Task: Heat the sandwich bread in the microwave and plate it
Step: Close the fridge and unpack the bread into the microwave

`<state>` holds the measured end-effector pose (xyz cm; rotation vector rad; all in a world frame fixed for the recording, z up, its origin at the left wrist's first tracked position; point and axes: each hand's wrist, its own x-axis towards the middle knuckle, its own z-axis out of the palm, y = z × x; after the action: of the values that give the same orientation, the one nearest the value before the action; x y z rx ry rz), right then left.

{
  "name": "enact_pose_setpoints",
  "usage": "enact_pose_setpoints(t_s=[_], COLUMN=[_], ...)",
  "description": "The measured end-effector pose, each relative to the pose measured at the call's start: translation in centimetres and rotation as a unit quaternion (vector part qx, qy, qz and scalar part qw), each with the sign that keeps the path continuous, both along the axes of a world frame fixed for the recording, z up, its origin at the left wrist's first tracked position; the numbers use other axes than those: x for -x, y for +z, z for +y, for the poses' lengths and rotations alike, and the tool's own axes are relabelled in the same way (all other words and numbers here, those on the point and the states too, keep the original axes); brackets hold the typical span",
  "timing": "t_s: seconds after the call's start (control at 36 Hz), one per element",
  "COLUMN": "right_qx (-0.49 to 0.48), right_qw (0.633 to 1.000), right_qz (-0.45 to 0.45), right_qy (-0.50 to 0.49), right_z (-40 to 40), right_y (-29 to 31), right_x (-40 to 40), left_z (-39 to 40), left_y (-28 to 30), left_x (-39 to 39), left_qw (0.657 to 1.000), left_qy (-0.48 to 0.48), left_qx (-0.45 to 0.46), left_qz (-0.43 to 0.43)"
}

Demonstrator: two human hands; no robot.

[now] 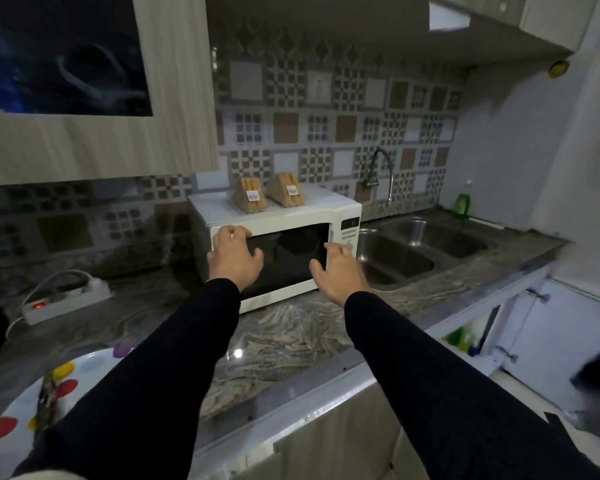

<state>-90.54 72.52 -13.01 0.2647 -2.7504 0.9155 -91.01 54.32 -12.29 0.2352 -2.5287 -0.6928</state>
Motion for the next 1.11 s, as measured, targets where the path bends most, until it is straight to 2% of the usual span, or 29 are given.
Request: enact_pose_setpoints(t_s=[0.11,0.28,0.47,0.58,0.86,1.0,1.11], right_qx=[-0.056,-0.174,-0.292,-0.343,-0.433,-0.517,-0.587], right_qw=[0.997,0.981,0.949,0.933,0.897,0.853,0.807], right_qz=[0.012,0.005,-0.016,-0.019,-0.055,-0.048,-0.028], right_qy=[0.045,0.086,0.113,0.107,0.065,0.056,0.056], right_z=[0.7,1.8,1.7,1.0,0.8,0.5,0.8], right_y=[0.0,-0.4,-2.3,-2.8,-4.5,-5.3,-5.6], right_x=[6.4,14.8,20.1,23.1,27.6,28.4,28.6], left_z=[0.5,0.9,0.4,-0.2,-1.2,-1.2,0.1], left_y=[-0.3,-0.7,-1.6,-1.3,-3.3,-3.4,-2.3], left_x=[5.2,11.6,15.4,17.5,20.0,19.9,19.8], left_qw=[1.000,0.995,0.978,0.969,0.948,0.947,0.949], left_qy=[0.026,0.063,0.093,0.114,0.123,0.123,0.143], left_qx=[0.010,0.070,0.157,0.204,0.288,0.290,0.281], left_qz=[-0.010,-0.039,-0.102,-0.075,0.059,0.057,0.018])
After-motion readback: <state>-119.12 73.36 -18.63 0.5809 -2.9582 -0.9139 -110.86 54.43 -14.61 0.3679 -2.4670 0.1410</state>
